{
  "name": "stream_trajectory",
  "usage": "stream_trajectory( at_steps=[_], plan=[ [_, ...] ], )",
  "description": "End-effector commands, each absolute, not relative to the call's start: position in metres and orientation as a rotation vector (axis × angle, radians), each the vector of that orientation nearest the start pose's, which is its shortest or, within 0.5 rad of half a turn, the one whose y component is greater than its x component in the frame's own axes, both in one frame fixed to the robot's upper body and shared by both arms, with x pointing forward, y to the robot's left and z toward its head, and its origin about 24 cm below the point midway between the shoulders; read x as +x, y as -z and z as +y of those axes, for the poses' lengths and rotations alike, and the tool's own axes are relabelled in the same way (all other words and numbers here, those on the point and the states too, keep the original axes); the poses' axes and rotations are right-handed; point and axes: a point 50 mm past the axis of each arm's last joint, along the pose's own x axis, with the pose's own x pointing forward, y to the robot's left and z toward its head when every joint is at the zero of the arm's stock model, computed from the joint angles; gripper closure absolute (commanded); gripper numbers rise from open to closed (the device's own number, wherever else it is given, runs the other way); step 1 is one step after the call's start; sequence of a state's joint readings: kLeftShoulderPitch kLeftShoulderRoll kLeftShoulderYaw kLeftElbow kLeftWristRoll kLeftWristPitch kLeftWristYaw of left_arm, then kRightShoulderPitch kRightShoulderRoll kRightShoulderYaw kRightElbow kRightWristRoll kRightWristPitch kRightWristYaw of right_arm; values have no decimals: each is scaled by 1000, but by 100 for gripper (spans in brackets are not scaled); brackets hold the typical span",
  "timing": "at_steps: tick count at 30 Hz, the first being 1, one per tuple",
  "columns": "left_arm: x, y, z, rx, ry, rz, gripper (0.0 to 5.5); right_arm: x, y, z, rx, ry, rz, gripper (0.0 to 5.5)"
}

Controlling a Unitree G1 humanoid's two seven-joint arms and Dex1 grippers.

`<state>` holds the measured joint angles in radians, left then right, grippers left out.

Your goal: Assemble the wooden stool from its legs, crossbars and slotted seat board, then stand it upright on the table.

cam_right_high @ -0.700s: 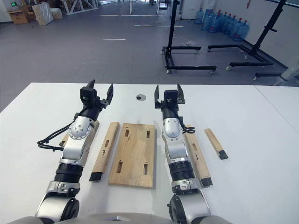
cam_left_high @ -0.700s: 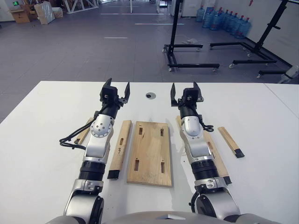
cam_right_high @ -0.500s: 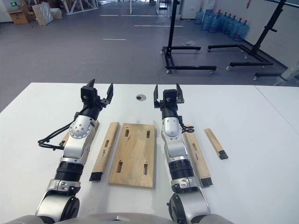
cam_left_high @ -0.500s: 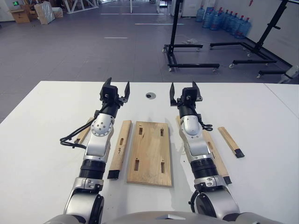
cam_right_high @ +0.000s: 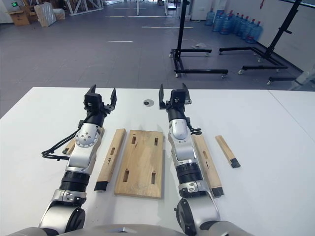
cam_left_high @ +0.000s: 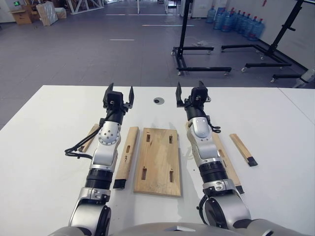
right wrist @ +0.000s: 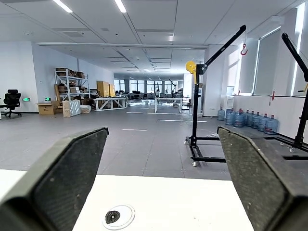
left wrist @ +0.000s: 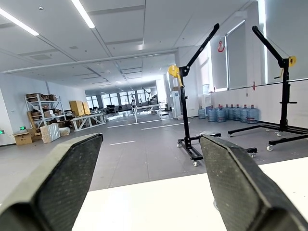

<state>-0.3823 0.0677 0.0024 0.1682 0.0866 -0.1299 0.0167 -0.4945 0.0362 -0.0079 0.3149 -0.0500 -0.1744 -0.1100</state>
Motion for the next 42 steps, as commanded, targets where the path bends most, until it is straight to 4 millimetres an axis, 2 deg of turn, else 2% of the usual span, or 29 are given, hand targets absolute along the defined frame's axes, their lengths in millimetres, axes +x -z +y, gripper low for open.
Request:
stream_trajectory(
  at_steps=[1,30,32,34,37,42],
  plan=[
    [317,-116,135,152,60,-328,182,340,-126,-105,-43,-39,-335,132],
    [319,-119,135,130,18,-356,182,344,-129,-109,-79,-41,-337,132],
    [319,-120,135,128,19,-359,182,347,-131,-117,-73,-28,-322,132],
    [319,-119,134,127,22,-359,182,349,-132,-136,-34,-6,-280,132],
    [315,-117,134,126,15,-360,182,347,-130,-168,-70,20,-230,132],
    [301,-112,138,129,-26,-359,182,330,-128,-238,-141,17,-103,132]
  ],
)
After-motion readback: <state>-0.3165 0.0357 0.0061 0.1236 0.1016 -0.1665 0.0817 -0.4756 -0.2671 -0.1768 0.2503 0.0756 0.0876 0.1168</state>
